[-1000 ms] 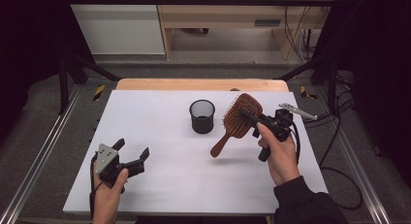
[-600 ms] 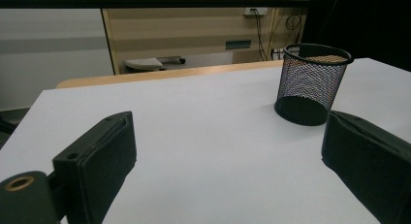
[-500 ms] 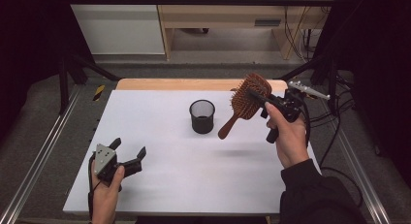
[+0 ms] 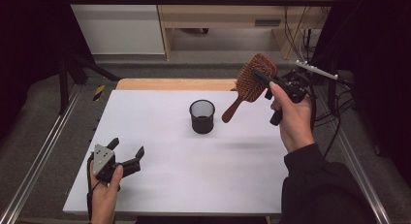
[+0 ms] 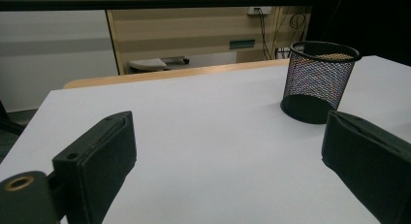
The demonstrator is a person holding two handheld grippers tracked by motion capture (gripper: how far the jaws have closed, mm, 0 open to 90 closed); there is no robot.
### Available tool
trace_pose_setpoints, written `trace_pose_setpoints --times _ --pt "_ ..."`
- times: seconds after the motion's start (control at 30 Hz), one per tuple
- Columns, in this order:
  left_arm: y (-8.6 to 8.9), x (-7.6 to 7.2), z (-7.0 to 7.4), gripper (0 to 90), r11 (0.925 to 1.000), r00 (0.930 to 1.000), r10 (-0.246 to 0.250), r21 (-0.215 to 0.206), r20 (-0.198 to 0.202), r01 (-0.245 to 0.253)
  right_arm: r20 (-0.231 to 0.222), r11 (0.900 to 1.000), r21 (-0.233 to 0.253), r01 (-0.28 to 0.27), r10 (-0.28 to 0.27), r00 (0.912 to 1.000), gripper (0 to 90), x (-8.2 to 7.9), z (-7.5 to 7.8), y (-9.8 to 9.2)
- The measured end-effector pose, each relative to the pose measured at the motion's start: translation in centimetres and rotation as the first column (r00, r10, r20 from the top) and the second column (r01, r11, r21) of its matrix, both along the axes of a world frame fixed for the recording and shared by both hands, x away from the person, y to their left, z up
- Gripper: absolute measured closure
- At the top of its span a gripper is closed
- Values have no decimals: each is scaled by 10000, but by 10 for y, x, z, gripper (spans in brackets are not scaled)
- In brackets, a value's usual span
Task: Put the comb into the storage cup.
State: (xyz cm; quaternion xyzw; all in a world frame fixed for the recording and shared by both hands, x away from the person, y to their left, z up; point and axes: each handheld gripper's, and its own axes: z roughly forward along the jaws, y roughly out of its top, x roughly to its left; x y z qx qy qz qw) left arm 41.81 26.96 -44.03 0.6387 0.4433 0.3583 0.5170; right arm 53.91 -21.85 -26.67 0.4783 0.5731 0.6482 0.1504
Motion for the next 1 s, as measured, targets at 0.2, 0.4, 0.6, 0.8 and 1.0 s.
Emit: trace_pose_setpoints --times 0.2,0.4,0.6,0.8,1.0 --pt "1 0 0 55 10000 10000 52 -18 -1 -52 167 9998 148 91 -94 9998 529 9 11 2" --pt "1 0 -1 56 10000 10000 35 -23 22 -35 322 9999 106 27 -31 9995 528 14 18 9" --pt "1 0 -1 55 10000 10000 56 -5 42 -56 402 9999 129 -82 77 9992 528 20 19 20" --pt "1 1 -1 54 10000 10000 17 -38 60 -17 385 9998 162 -126 119 9992 527 30 18 30" --pt "0 1 -1 54 10000 10000 -15 -53 73 15 311 9999 88 -113 110 9995 528 44 19 41"
